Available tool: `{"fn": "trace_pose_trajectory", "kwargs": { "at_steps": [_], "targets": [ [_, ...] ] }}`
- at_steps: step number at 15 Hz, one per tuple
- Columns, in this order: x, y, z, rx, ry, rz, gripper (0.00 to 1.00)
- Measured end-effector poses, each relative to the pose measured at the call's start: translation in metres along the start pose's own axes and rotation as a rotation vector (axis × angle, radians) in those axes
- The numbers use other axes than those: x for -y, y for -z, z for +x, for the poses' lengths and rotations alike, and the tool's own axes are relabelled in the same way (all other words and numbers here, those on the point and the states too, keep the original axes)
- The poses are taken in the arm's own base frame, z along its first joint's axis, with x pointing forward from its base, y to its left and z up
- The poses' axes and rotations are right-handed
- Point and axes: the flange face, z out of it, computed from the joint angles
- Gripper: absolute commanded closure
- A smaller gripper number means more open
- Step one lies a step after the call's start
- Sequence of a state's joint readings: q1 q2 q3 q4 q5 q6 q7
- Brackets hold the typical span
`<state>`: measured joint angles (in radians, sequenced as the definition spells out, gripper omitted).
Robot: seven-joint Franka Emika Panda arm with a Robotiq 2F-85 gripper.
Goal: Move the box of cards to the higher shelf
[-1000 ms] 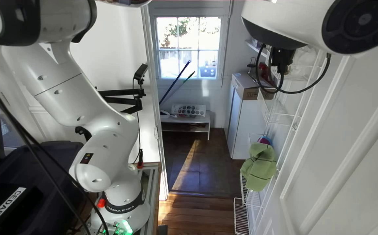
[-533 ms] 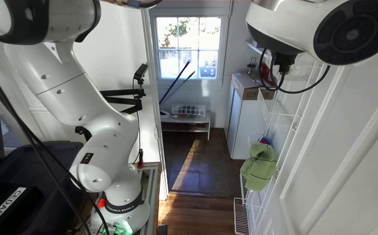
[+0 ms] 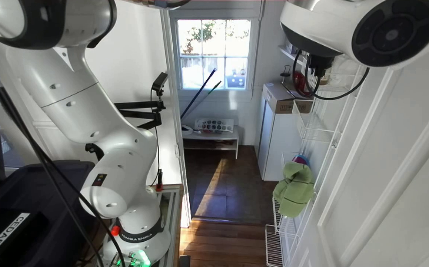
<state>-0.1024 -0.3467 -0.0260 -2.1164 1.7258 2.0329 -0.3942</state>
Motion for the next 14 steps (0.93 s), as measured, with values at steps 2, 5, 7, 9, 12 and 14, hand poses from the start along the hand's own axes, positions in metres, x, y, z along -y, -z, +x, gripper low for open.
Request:
{"fn": "trace_pose_trajectory", "kwargs": {
  "at_steps": [2, 5, 7, 9, 12, 14],
  "targets": [
    [0.0, -0.007, -0.002, 0.0, 0.001, -0.008, 0.95],
    [0.0, -0.019, -0.004, -0.001, 0.003, -0.019, 0.95],
    [0.002, -0.026, -0.006, 0.001, 0.002, -0.023, 0.95],
    [0.002, -0.033, -0.006, 0.001, 0.0, -0.027, 0.95],
    [0.004, -0.043, -0.007, -0.001, -0.008, -0.033, 0.94],
    [0.005, -0.049, -0.008, -0.003, -0.018, -0.037, 0.94]
  ]
}}
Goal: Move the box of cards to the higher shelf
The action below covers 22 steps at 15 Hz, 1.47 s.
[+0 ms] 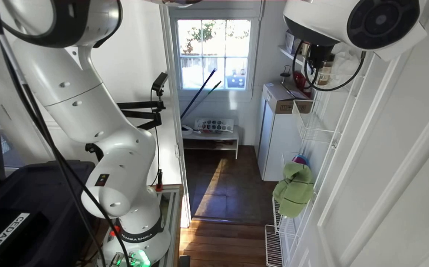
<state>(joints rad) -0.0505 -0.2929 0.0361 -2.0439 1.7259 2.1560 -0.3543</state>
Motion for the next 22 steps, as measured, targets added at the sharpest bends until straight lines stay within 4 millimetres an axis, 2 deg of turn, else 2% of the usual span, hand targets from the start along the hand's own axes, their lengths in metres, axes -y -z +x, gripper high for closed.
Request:
{"fn": "trace_pose_trajectory", "kwargs": {
  "at_steps": [9, 11, 12, 22],
  "targets": [
    [0.002, -0.019, -0.004, 0.02, -0.031, -0.002, 0.92],
    [0.002, -0.021, -0.005, 0.025, -0.033, -0.002, 0.87],
    [0.002, -0.021, -0.005, 0.026, -0.033, -0.002, 0.81],
    [0.002, -0.022, -0.006, 0.028, -0.038, -0.001, 0.61]
  ]
}}
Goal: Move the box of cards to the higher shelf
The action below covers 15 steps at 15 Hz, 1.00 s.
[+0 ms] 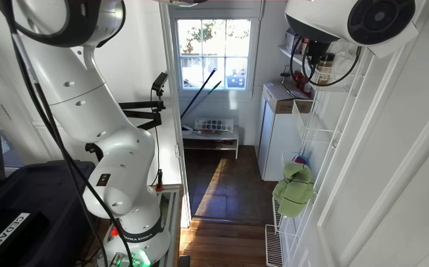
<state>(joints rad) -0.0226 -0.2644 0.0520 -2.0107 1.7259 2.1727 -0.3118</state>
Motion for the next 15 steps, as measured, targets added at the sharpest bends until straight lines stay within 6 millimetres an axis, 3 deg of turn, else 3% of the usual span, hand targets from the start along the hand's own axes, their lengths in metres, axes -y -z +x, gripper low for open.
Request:
{"fn": "trace_pose_trajectory", "kwargs": {
  "at_steps": [6, 15],
  "targets": [
    [0.0008, -0.0002, -0.0003, 0.001, -0.004, 0.001, 0.55],
    [0.0022, 0.0077, 0.0035, -0.014, -0.004, 0.003, 0.57]
  ]
}}
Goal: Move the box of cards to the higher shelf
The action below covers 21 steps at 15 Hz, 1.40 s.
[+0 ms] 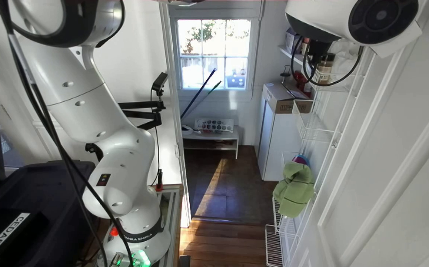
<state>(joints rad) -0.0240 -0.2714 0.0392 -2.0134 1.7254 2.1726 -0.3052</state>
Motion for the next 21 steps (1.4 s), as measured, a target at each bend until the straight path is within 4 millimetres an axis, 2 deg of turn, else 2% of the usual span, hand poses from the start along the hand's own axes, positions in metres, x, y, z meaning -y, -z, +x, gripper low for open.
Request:
{"fn": "trace_pose_trajectory", "kwargs": {
  "at_steps": [2, 3, 4, 8, 13, 21],
  "targets": [
    [0.002, 0.006, 0.003, -0.011, 0.0, 0.003, 0.53],
    [0.004, 0.009, 0.004, -0.017, 0.0, 0.005, 0.37],
    [0.005, 0.013, 0.005, -0.022, 0.0, 0.006, 0.29],
    [0.005, 0.031, 0.002, -0.027, 0.02, -0.066, 0.02],
    [0.008, 0.066, -0.005, -0.013, 0.188, -0.319, 0.0],
    [0.052, 0.129, -0.046, 0.143, 0.509, -0.636, 0.0]
  ]
}}
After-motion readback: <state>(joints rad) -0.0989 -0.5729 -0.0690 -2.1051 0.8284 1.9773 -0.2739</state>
